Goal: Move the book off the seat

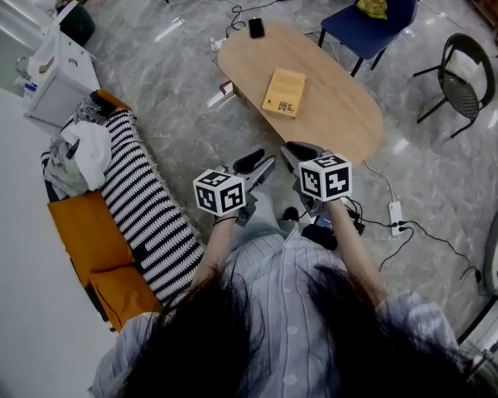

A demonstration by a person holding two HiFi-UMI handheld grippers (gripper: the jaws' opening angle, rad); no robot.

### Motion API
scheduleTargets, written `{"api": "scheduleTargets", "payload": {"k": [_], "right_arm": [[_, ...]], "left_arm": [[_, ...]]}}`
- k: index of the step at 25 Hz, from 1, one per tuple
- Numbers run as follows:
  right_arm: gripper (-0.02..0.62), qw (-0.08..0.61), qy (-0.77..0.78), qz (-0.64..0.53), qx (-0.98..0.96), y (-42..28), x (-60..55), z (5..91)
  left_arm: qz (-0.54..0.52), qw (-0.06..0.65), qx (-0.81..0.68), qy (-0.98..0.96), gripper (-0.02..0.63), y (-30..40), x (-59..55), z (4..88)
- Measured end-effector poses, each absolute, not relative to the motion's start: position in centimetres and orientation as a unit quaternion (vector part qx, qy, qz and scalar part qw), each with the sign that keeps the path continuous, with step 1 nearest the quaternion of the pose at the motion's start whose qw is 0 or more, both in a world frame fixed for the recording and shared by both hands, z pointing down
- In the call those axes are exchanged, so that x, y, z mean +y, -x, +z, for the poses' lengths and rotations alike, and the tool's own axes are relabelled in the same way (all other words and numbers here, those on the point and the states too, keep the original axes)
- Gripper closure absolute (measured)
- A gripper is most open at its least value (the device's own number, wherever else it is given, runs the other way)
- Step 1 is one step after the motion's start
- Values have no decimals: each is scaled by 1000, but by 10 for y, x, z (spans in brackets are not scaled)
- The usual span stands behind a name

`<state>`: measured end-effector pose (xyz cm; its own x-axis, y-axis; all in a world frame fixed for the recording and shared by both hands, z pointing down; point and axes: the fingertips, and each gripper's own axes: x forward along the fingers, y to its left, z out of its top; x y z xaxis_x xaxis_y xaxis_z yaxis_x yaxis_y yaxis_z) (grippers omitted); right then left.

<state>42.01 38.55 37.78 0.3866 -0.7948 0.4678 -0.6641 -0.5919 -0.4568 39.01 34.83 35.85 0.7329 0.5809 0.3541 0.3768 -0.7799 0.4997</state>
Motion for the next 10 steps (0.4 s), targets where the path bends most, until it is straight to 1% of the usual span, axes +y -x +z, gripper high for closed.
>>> {"api": "scheduleTargets", "payload": {"k": [10], "right_arm": [[522,89,826,-328,450,-427,380,377]], "left_arm": [[242,197,253,-916,436,-391,337,355]]}}
